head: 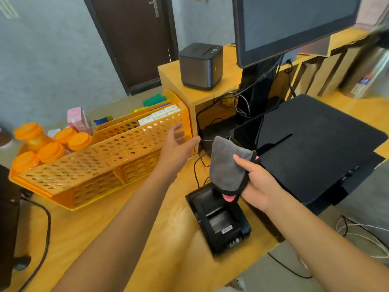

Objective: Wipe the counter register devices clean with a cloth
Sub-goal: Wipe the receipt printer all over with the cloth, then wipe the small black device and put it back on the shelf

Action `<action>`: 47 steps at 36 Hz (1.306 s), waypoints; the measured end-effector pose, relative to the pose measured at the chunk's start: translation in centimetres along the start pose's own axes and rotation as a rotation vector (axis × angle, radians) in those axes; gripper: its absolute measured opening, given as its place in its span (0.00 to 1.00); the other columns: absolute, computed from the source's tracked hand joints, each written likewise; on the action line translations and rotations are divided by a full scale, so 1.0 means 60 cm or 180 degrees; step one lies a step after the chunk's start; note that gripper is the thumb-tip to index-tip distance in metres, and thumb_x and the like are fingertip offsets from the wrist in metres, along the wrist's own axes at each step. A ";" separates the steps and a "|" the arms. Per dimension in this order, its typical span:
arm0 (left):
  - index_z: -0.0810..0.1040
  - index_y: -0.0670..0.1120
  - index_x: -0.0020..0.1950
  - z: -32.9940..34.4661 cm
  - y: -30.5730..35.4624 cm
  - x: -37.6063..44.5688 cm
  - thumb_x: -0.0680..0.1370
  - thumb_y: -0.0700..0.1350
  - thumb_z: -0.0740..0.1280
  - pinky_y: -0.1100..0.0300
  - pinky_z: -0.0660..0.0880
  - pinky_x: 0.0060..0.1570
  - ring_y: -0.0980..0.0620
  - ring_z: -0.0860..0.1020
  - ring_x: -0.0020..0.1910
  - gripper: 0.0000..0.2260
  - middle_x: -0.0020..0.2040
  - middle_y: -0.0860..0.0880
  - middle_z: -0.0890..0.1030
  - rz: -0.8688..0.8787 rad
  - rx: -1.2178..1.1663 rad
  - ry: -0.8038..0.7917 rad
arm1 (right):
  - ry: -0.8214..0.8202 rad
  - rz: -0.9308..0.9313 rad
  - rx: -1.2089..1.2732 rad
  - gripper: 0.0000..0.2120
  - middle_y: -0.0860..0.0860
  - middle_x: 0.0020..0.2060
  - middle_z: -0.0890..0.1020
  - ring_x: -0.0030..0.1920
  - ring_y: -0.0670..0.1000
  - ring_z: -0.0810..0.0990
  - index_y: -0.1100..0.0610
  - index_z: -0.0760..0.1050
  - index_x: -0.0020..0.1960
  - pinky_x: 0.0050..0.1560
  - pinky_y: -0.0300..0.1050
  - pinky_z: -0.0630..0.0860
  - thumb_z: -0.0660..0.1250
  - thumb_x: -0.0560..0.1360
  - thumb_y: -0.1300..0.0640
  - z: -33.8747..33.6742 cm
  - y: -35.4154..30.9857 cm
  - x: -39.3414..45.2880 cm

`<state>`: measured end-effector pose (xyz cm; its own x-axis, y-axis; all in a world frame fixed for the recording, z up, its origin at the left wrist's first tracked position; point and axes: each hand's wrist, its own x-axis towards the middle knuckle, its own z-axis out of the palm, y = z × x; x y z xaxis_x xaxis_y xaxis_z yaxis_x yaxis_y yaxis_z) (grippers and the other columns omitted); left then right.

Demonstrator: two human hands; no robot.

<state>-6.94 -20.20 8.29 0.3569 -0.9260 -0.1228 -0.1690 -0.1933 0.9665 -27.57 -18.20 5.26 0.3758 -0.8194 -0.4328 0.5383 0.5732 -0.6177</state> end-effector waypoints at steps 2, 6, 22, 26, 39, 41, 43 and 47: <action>0.62 0.58 0.80 0.006 0.028 0.042 0.75 0.53 0.77 0.51 0.79 0.58 0.47 0.69 0.73 0.37 0.77 0.51 0.68 0.0181 0.0256 0.0032 | 0.0137 -0.0057 0.0003 0.13 0.58 0.59 0.85 0.58 0.57 0.85 0.57 0.79 0.65 0.55 0.52 0.81 0.64 0.82 0.56 0.003 -0.010 -0.004; 0.47 0.55 0.84 0.029 0.100 0.125 0.69 0.54 0.82 0.41 0.64 0.76 0.44 0.59 0.80 0.55 0.83 0.47 0.57 0.0445 0.0492 -0.0038 | 0.0293 -0.0235 0.0012 0.10 0.57 0.56 0.87 0.55 0.57 0.87 0.57 0.81 0.61 0.56 0.55 0.80 0.65 0.82 0.56 0.010 -0.026 -0.023; 0.40 0.57 0.84 0.082 0.221 0.318 0.66 0.55 0.84 0.37 0.65 0.73 0.37 0.60 0.80 0.62 0.84 0.42 0.50 0.0552 0.0957 0.0183 | 0.0869 -0.1001 0.0281 0.15 0.55 0.57 0.86 0.55 0.56 0.86 0.56 0.78 0.67 0.51 0.53 0.83 0.66 0.81 0.56 -0.019 -0.122 -0.108; 0.43 0.59 0.84 0.084 0.220 0.321 0.67 0.55 0.83 0.37 0.66 0.71 0.36 0.60 0.79 0.60 0.84 0.42 0.51 0.0528 0.1027 0.0164 | 0.0990 -0.0984 0.0289 0.13 0.54 0.57 0.87 0.56 0.56 0.86 0.54 0.78 0.65 0.50 0.54 0.83 0.66 0.82 0.56 -0.034 -0.119 -0.119; 0.53 0.53 0.82 0.023 0.156 0.195 0.61 0.56 0.83 0.50 0.69 0.66 0.50 0.65 0.67 0.57 0.75 0.46 0.63 0.1094 0.0584 0.0303 | 0.0805 -0.0791 0.0268 0.09 0.55 0.52 0.88 0.50 0.56 0.88 0.56 0.80 0.60 0.42 0.52 0.86 0.66 0.82 0.57 -0.019 -0.104 -0.109; 0.54 0.54 0.82 0.001 0.124 0.152 0.60 0.57 0.83 0.53 0.68 0.65 0.52 0.65 0.67 0.58 0.74 0.48 0.63 0.1121 0.0432 0.0317 | 0.0731 -0.0746 0.0237 0.09 0.54 0.52 0.88 0.51 0.56 0.88 0.56 0.80 0.60 0.46 0.54 0.85 0.66 0.82 0.57 -0.010 -0.096 -0.100; 0.54 0.57 0.81 -0.021 0.089 0.103 0.60 0.56 0.84 0.53 0.69 0.68 0.53 0.66 0.70 0.57 0.74 0.52 0.63 0.1130 0.0298 0.0250 | 0.0632 -0.0672 0.0194 0.10 0.55 0.52 0.88 0.51 0.57 0.88 0.57 0.80 0.61 0.47 0.54 0.84 0.65 0.82 0.56 0.000 -0.087 -0.091; 0.56 0.62 0.80 -0.070 0.009 -0.006 0.59 0.55 0.84 0.51 0.73 0.68 0.53 0.69 0.71 0.56 0.71 0.59 0.66 0.1041 -0.0029 0.0302 | 0.0463 -0.0495 0.0097 0.11 0.57 0.53 0.87 0.52 0.58 0.87 0.58 0.79 0.62 0.44 0.51 0.86 0.64 0.83 0.55 0.023 -0.058 -0.072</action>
<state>-3.31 -18.62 9.80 0.3690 -0.9042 0.2150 -0.2806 0.1121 0.9533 -30.03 -16.64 10.18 0.1749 -0.8880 -0.4253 0.6047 0.4378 -0.6653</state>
